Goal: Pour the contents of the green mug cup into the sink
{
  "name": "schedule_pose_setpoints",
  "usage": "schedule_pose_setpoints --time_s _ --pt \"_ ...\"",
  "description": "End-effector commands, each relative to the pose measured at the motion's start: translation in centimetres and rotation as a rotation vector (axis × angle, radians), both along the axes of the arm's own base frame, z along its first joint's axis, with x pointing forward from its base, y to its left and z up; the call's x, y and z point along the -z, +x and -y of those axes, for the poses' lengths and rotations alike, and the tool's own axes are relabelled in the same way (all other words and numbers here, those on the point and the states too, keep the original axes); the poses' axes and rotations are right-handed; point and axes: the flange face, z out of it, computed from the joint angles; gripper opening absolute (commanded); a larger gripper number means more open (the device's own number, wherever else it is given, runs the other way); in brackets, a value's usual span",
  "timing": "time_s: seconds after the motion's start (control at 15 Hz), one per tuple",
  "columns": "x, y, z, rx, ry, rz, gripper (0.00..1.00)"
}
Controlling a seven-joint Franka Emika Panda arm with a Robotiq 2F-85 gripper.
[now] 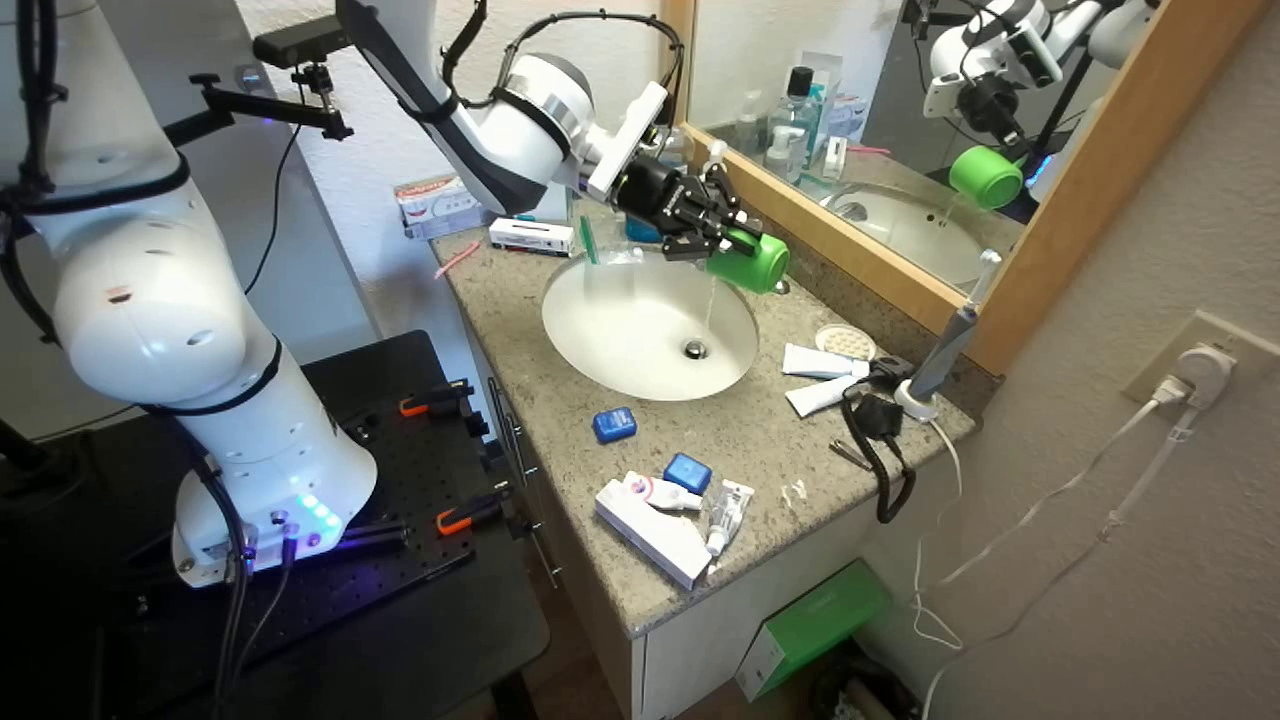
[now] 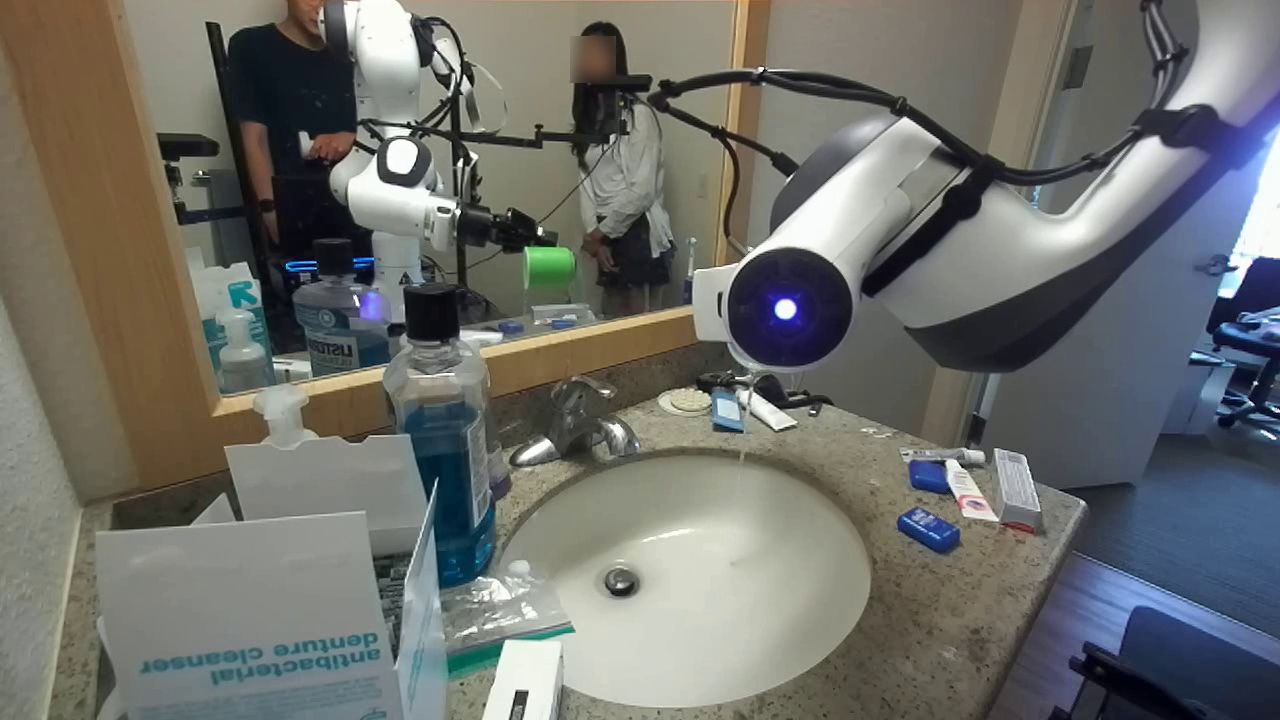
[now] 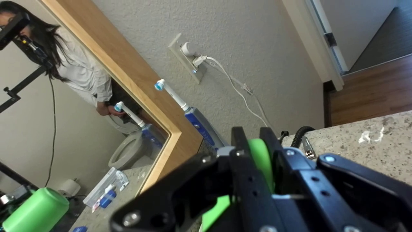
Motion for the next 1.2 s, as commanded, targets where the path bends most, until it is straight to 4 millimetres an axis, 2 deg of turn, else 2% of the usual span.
schedule_pose_setpoints --time_s 0.0,1.13 --pt "-0.9 -0.8 -0.2 -0.01 -0.031 0.044 0.08" --pt "-1.7 -0.9 -1.3 -0.043 -0.173 0.082 0.08"
